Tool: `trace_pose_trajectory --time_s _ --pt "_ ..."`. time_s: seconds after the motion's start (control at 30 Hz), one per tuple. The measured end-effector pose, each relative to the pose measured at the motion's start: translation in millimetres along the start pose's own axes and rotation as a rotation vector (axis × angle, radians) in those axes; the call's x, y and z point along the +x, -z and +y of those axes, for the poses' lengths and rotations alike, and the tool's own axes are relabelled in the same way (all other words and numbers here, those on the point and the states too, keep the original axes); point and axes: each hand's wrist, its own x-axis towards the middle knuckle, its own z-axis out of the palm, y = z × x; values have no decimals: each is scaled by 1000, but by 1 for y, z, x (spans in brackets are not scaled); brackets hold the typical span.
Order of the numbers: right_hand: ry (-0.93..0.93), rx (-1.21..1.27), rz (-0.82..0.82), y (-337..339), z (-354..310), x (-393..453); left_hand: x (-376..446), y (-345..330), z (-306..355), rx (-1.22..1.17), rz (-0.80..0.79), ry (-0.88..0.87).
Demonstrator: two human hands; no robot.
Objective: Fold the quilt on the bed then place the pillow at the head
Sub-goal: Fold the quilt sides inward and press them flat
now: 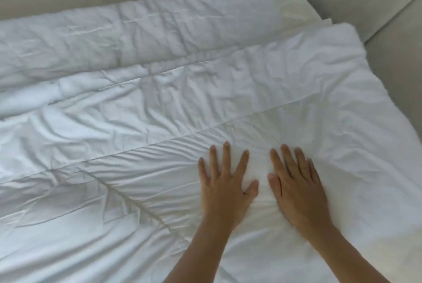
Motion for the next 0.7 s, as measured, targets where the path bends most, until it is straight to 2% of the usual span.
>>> trace_pose_trajectory --time_s 0.2,0.4,0.47,0.57,0.63,0.7 --pt "-317 -1 50 -4 82 -47 15 -25 107 -4 -32 -278" --pt "-663 134 38 -20 126 -84 23 -51 169 42 -30 -408" --pt "-875 314 79 -24 136 -84 25 -55 174 52 -32 -406" --pt "-1212 811 260 -21 160 -77 27 -55 173 45 -29 -391" --pt "-1234 1047 383 -16 167 -76 28 -56 174 43 -24 -381" --pt "-1269 1396 558 -8 169 -77 29 -56 177 30 -18 -360"
